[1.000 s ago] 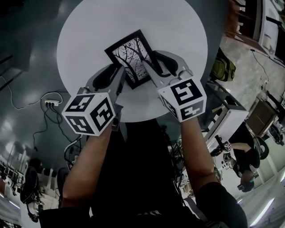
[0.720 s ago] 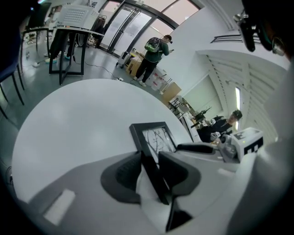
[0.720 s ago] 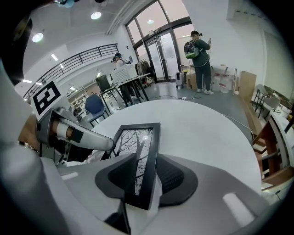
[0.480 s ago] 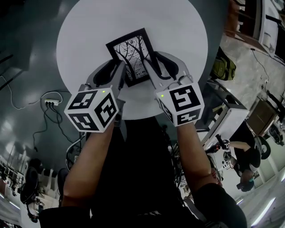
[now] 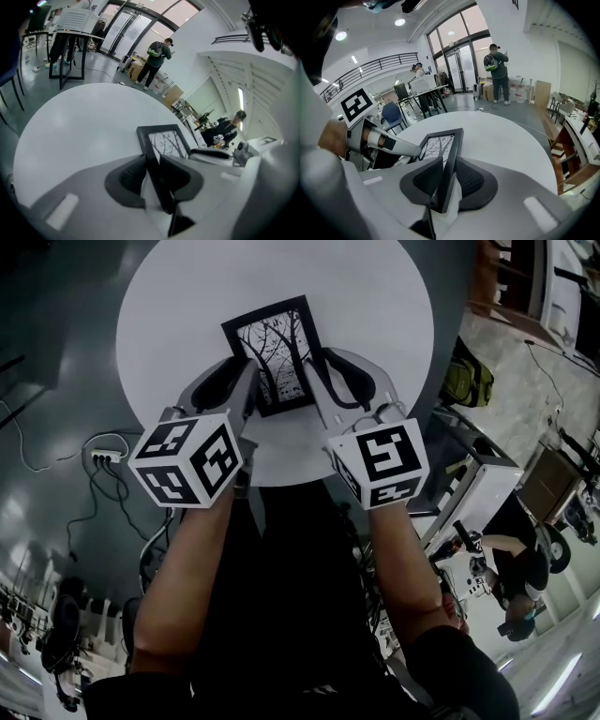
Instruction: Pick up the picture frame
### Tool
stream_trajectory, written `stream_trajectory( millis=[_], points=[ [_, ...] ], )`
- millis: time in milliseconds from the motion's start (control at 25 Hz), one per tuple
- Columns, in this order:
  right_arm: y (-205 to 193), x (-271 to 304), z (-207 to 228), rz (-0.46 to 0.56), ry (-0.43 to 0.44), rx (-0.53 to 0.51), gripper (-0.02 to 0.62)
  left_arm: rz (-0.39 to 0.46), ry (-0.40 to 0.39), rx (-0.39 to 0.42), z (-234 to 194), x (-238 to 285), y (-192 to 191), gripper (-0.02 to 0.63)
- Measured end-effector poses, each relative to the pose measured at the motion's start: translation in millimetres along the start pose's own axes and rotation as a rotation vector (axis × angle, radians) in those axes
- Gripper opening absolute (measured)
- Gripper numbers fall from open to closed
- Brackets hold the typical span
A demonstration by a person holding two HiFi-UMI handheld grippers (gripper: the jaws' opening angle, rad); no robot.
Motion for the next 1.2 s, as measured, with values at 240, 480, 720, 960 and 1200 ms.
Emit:
stream_trajectory(
  millis=[240,480,720,960,1200],
  points=[
    [24.3,-6.5,-14.8,0.033,-0.026,-0.028,0.080,0.017,-0.014,0.028,0.2,-20.4,16.3,0.092],
    [60.0,-22.6,-10.1,0.099,-0.072,-0.052,0.078,0.078,-0.069,0.095,24.0,-31.9,52.7,0.089],
    [143.0,-54.4,-15.6,0.202,-0.141,-0.104,0.078,0.167,-0.146,0.212,65.3,-67.5,130.1,0.089],
    [245.9,-111.9,-40.0,0.351,-0.195,-0.160,0.080,0.289,-0.213,0.331,121.5,-138.3,216.3,0.087],
    [332.9,-164.9,-67.6,0.475,-0.225,-0.215,0.081,0.416,-0.273,0.417,168.3,-203.4,287.3,0.087]
  ],
)
Point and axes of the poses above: the fingertips, and each gripper's own axes: x forward along the fingers, z to its right, y out of its top, the point moved 1 cm from there along -x, backward along the fingers, and after that the axes turned 10 degrees about z, right-handed, at the moved point
